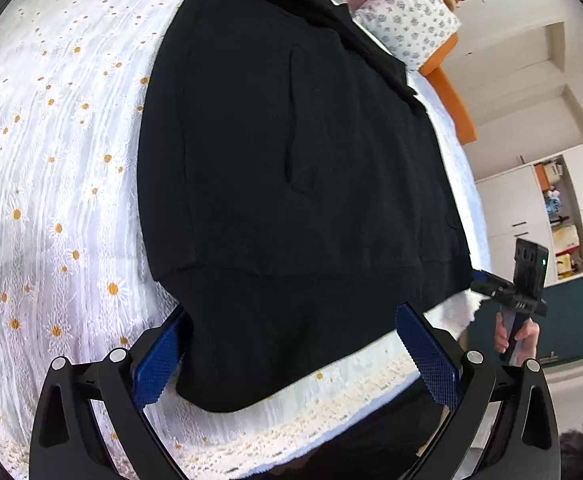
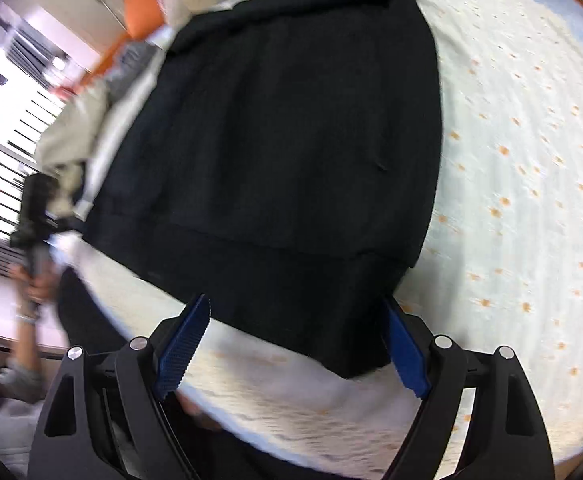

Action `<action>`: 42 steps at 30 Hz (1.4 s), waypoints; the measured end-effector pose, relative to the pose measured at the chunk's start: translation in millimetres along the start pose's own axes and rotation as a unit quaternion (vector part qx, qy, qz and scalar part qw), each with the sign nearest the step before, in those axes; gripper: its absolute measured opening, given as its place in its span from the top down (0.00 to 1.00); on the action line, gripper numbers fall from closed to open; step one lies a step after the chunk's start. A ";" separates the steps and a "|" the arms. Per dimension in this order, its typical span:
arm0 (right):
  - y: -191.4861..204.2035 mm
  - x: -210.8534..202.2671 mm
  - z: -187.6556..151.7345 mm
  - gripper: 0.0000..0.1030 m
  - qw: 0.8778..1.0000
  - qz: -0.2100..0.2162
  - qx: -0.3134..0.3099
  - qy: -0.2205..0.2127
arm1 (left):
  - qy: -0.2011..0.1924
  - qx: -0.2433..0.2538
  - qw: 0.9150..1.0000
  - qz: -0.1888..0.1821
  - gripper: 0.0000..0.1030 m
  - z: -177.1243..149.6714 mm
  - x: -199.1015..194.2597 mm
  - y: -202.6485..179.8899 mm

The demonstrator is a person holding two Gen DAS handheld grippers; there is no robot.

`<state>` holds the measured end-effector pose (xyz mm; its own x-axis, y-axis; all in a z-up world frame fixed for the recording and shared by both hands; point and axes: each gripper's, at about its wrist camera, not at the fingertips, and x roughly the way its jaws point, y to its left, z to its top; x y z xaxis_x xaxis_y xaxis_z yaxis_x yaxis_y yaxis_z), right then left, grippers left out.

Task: Fold large clothes
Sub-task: 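Move both open tools to the jacket hem, then grasp the jacket hem with both tools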

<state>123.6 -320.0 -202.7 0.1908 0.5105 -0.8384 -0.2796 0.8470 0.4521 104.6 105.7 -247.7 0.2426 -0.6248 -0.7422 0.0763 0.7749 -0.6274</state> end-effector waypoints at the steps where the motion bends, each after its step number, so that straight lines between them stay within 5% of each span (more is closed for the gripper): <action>1: -2.5 -1.1 2.7 0.19 1.000 0.016 0.012 -0.002 | -0.001 0.003 1.000 -0.006 0.02 -0.8 -1.7 0.9; 4: -17.7 13.9 6.3 0.20 0.997 -0.058 0.042 0.033 | -0.003 -0.012 1.000 -0.008 0.02 0.2 -2.1 13.1; 7: -11.1 20.4 0.2 0.19 0.996 -0.082 0.017 0.043 | -0.003 0.004 1.000 0.019 0.02 -1.1 -2.6 8.8; 11: 1.9 15.1 2.4 0.19 0.999 -0.002 0.015 0.035 | 0.011 0.042 0.996 0.072 0.02 3.9 8.2 -12.5; 13: 0.4 17.0 8.6 0.20 0.999 -0.003 0.028 0.035 | 0.018 0.034 0.996 0.077 0.02 8.7 12.0 -13.7; 19: -8.5 24.7 10.7 0.21 0.998 -0.002 0.043 0.045 | 0.018 0.018 0.999 0.042 0.02 8.4 1.3 -6.6; 23: -15.4 21.1 6.6 0.54 0.998 -0.047 0.029 0.039 | 0.030 0.026 0.997 0.059 0.02 -5.4 2.1 3.1; 26: -27.6 14.1 5.9 0.78 0.997 -0.041 0.049 0.030 | 0.032 0.019 0.997 0.064 0.02 -4.3 1.9 1.2; 30: -36.4 12.1 4.9 0.84 0.997 -0.012 0.076 0.013 | 0.035 0.021 0.996 0.076 0.04 -2.4 5.6 -6.3; 39: -34.6 -4.7 8.9 0.85 0.997 0.015 0.070 -0.007 | 0.038 0.011 0.992 0.118 0.64 1.9 -3.6 0.1; 42: -29.9 4.9 8.0 0.83 0.998 -0.021 0.051 0.017 | 0.038 -0.004 0.994 0.102 0.67 -0.1 -1.5 14.6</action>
<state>140.5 -341.6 -217.9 0.1686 0.4701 -0.8664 -0.1744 0.8793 0.4432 105.3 117.9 -255.8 0.1783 -0.4603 -0.8697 0.0245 0.8856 -0.4637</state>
